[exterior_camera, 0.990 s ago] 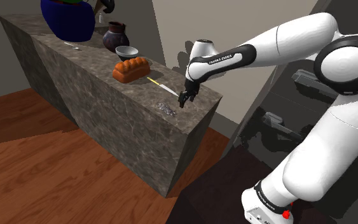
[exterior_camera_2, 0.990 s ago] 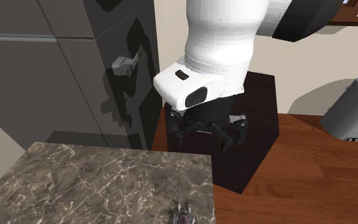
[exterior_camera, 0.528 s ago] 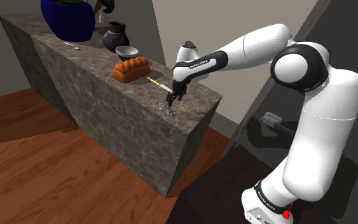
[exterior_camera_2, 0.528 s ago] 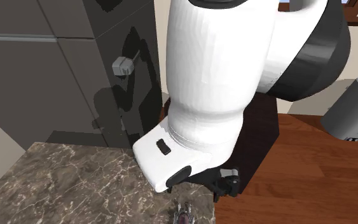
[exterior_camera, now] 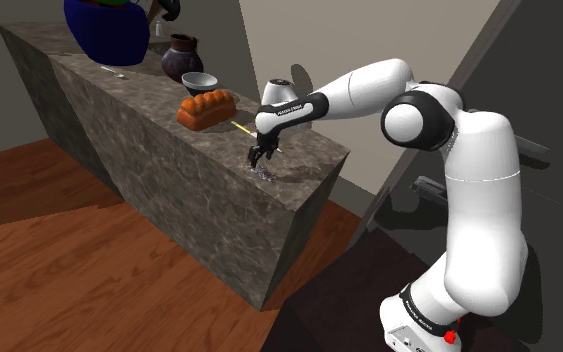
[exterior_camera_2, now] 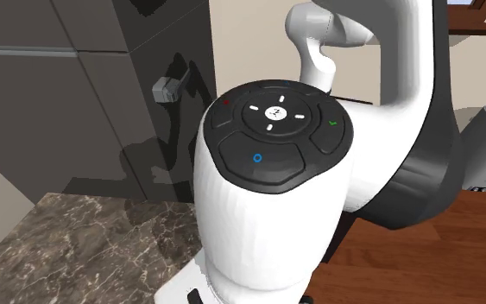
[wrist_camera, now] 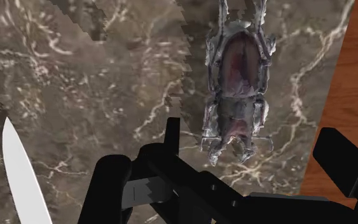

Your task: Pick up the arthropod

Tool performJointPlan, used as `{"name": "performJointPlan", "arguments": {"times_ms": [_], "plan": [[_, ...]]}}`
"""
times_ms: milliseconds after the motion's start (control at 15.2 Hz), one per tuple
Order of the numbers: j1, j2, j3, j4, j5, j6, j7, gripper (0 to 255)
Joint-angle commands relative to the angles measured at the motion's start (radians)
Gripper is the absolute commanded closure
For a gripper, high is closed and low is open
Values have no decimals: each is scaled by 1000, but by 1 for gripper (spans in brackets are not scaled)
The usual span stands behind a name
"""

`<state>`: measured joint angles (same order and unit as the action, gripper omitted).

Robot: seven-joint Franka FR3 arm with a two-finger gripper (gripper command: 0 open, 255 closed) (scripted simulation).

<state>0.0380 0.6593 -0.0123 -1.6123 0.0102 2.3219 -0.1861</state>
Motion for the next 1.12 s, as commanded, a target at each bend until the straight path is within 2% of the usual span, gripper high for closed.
{"name": "performJointPlan", "arguments": {"times_ms": [0,396,462,1056], "plan": [[1,18,0,1,0,18,0,0],[0,59,1,3,1,57,0,0],[1,60,1,3,0,59,1,255],[0,59,1,3,1,57,0,255]]}}
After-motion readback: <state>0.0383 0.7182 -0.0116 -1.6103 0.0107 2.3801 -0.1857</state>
